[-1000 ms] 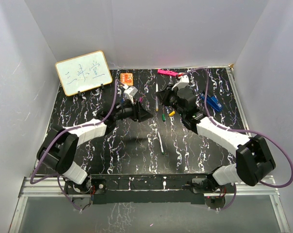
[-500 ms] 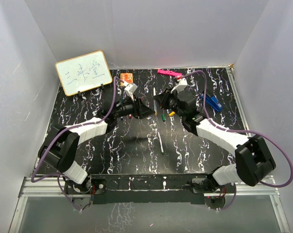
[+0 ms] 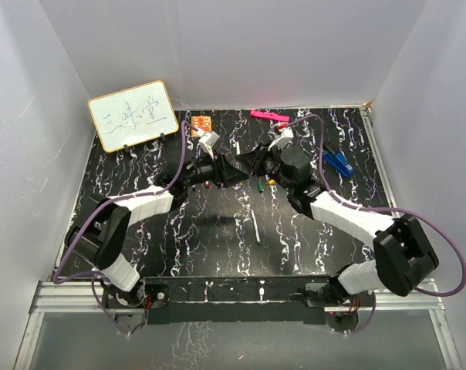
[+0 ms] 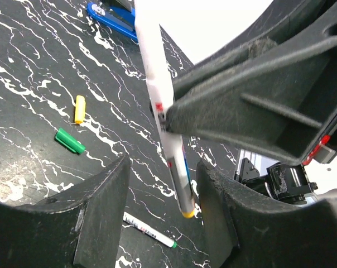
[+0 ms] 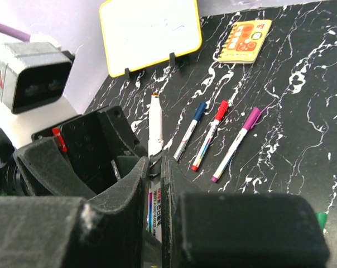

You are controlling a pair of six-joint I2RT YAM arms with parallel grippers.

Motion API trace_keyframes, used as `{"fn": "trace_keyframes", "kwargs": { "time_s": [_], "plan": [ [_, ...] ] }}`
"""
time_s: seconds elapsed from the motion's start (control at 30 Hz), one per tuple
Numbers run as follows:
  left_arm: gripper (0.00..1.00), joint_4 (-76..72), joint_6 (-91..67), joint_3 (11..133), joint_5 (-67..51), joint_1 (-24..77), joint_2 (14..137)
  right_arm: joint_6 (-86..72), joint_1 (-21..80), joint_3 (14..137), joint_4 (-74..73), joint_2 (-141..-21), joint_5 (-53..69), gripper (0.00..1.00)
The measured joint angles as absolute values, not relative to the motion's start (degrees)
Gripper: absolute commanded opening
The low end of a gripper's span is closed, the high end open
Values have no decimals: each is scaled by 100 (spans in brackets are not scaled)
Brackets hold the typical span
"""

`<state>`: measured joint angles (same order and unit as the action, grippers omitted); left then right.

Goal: Insert the pens into the pen caps

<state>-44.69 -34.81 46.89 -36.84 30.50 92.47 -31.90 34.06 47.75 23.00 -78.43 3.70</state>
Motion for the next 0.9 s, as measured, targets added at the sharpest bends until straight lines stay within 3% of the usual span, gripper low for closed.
{"fn": "trace_keyframes", "kwargs": {
  "time_s": [0.13,0.3,0.5,0.57,0.63,0.77,0.8,0.9],
  "plan": [
    [39,-4525,-3531,4689,-3645,3050,9247,-3214,3472,4707,2318,-7846,427,0],
    [18,-4635,-3605,4689,-3636,3050,9247,-3210,3511,4700,2359,-7846,425,0],
    [17,-4665,-3660,4689,-3642,3057,9247,-3183,3516,4672,2416,-7846,329,0],
    [12,-4646,-3660,4689,-3640,3057,9247,-3181,3516,4644,2438,-7846,285,0],
    [0,-4593,-3658,4687,-3605,3057,9247,-3175,3516,4626,2443,-7843,255,0],
    [0,-4534,-3601,4687,-3592,3057,9247,-3118,3529,4624,2421,-7832,202,0],
    [0,-4493,-3577,4689,-3581,3059,9247,-3092,3531,4615,2410,-7830,198,1],
    [0,-4252,-3424,4709,-3520,3068,9236,-2998,3553,4593,2311,-7824,167,17]
  ]
}}
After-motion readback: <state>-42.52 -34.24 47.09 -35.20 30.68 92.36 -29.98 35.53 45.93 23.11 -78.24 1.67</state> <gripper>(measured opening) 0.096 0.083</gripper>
